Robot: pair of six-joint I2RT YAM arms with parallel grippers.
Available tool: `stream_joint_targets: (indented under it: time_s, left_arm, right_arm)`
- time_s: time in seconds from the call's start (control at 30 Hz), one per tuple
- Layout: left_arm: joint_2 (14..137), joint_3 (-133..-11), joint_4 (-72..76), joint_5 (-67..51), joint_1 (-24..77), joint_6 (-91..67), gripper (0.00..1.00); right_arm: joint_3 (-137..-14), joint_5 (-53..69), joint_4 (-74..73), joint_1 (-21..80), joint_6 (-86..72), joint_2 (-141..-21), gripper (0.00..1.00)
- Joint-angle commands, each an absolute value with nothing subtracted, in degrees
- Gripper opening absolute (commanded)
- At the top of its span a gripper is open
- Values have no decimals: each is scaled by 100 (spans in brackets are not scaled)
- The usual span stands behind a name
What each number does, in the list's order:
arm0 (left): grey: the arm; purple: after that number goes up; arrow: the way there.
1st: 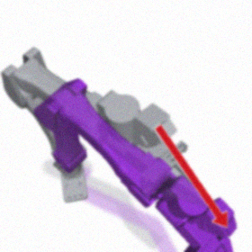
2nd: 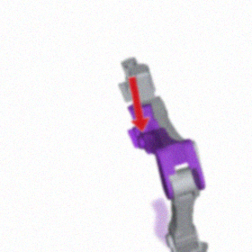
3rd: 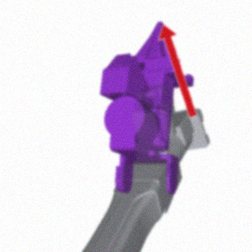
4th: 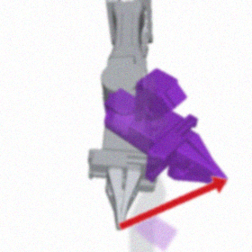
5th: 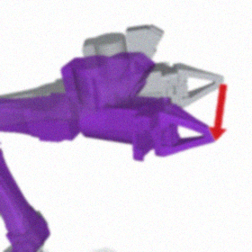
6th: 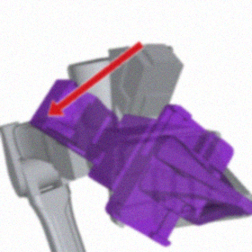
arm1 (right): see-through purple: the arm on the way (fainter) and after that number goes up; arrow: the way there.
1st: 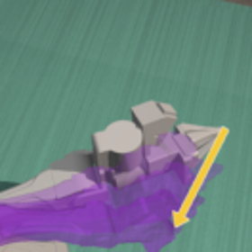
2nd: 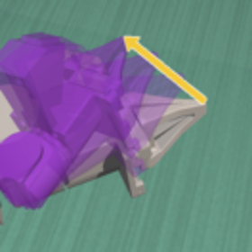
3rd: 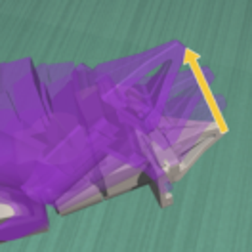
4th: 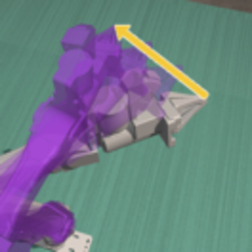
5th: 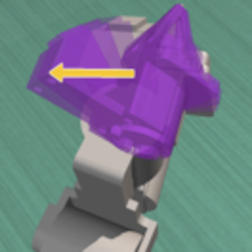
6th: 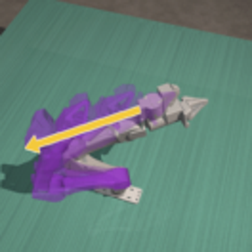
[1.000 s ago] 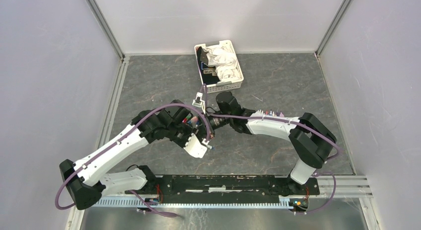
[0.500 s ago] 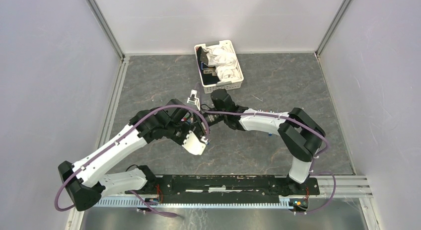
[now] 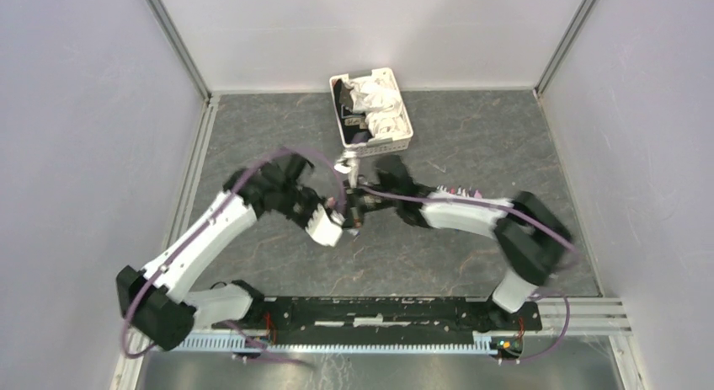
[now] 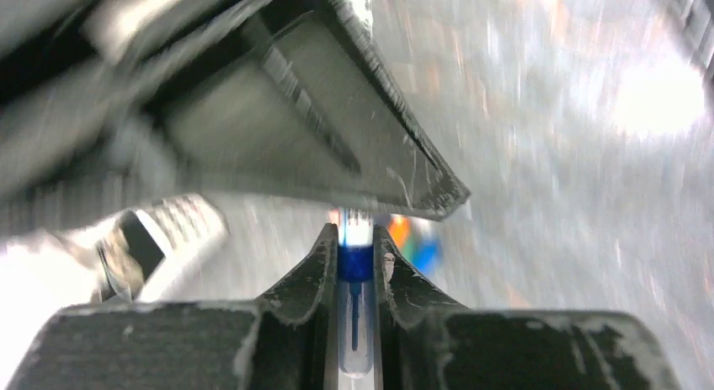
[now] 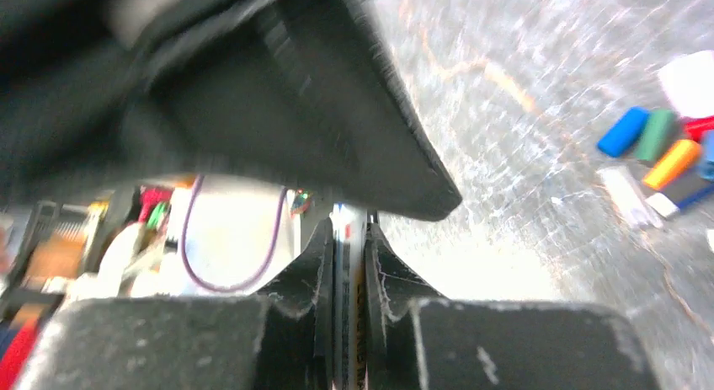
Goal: Open the pen caps
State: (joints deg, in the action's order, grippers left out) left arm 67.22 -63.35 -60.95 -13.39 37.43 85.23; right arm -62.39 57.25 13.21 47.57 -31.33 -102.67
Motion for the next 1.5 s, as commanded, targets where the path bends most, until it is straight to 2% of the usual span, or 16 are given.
stream_joint_targets:
  time_s: [0.0, 0.07, 0.1, 0.37, 0.43, 0.5, 0.63, 0.77, 0.83, 0.97, 1.17, 1.23, 1.37, 1.4, 1.43, 1.47]
  left_arm:
    - [6580, -6689, -7140, -929, 779, 11803, 2]
    - [6729, -7059, -6815, -583, 2450, 9973, 2]
    - [6853, -7169, -6914, -544, 2852, 9627, 2]
    - [6233, -6450, -6845, -166, 3821, 9335, 2]
    - [6250, -6503, -6673, -184, 4567, 8821, 2]
    - [6440, -6701, -6526, -73, 5278, 8181, 2]
    - [6641, -6974, -6407, -287, 5704, 7645, 2]
    - [6620, -6902, -6258, -396, 5739, 7343, 2]
    - [6627, -6896, -6190, -473, 5739, 7151, 2]
    - [6713, -6953, -6068, -545, 5739, 6660, 2]
    - [6889, -7074, -5941, -797, 5731, 6110, 2]
    - [6918, -7082, -5894, -879, 5737, 6080, 2]
    - [7021, -7148, -5911, -891, 5739, 6274, 2]
    - [7021, -7147, -6083, -600, 5719, 6551, 2]
    - [6979, -7134, -6420, 233, 5482, 7137, 2]
    - [6660, -7037, -6456, 522, 4423, 8336, 2]
  right_arm:
    - [-2877, 5269, 2765, 4784, -4419, -8348, 0]
    - [-4072, 5244, 713, 4907, -3018, -8734, 0]
    - [-4189, 5212, 578, 4939, -2928, -8768, 0]
    - [-4052, 5425, 1367, 4863, -3548, -8777, 0]
    - [-4690, 5577, 1363, 4904, -3613, -9201, 1]
    - [-5524, 5525, 915, 4928, -3414, -9563, 16]
    - [-6098, 5574, 1566, 4931, -4001, -9882, 41]
    - [-6240, 5388, 2169, 4906, -4415, -9906, 48]
    - [-6171, 5244, 2488, 4880, -4617, -9881, 44]
    - [-5792, 4940, 3417, 4778, -5185, -9752, 23]
    - [-5861, 4574, 4227, 4779, -5561, -9806, 14]
    - [-6117, 4477, 4142, 4781, -5535, -9965, 0]
    - [-6760, 4477, 3535, 4783, -5342, -10503, 0]
    - [-6863, 4666, 2650, 4748, -4986, -10591, 0]
    - [-6494, 4839, 1314, 4729, -4123, -10376, 0]
    - [-5274, 4641, 475, 4724, -3219, -9592, 0]
